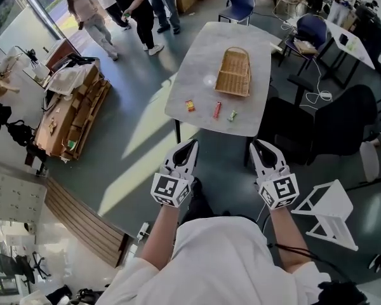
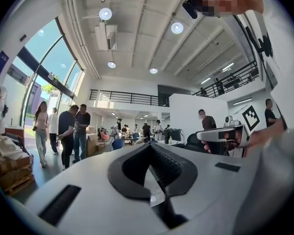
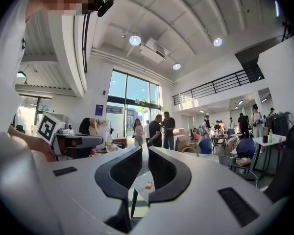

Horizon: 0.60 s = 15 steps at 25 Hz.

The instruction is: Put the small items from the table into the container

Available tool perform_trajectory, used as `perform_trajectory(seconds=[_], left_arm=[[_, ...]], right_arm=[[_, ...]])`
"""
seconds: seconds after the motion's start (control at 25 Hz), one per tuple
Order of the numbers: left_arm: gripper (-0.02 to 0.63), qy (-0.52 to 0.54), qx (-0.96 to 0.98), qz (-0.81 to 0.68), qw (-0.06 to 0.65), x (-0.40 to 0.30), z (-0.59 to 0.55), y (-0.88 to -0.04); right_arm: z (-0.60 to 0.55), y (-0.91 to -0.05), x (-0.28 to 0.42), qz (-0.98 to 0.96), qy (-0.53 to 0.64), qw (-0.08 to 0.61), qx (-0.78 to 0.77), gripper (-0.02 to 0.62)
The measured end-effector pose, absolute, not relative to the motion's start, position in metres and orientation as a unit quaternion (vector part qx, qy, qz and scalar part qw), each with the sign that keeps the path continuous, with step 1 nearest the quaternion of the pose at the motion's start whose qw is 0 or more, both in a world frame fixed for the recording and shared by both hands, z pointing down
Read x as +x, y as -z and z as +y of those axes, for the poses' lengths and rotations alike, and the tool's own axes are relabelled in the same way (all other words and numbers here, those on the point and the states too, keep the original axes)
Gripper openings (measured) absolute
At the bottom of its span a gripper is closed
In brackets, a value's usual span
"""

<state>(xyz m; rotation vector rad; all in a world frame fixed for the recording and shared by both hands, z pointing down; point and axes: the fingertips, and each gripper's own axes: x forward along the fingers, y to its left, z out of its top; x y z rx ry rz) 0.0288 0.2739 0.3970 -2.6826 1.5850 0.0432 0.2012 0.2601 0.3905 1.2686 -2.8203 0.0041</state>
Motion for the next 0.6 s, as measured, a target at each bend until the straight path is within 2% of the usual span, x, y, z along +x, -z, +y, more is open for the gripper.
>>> perform_trajectory(seconds=[0.6], left_arm=[[0.006, 0.009, -0.875, 0.482, 0.033, -0.023, 0.108, -0.407]], right_arm=[[0.115, -0.399, 0.147, -0.903, -0.008, 0.028, 0.428, 0.066]])
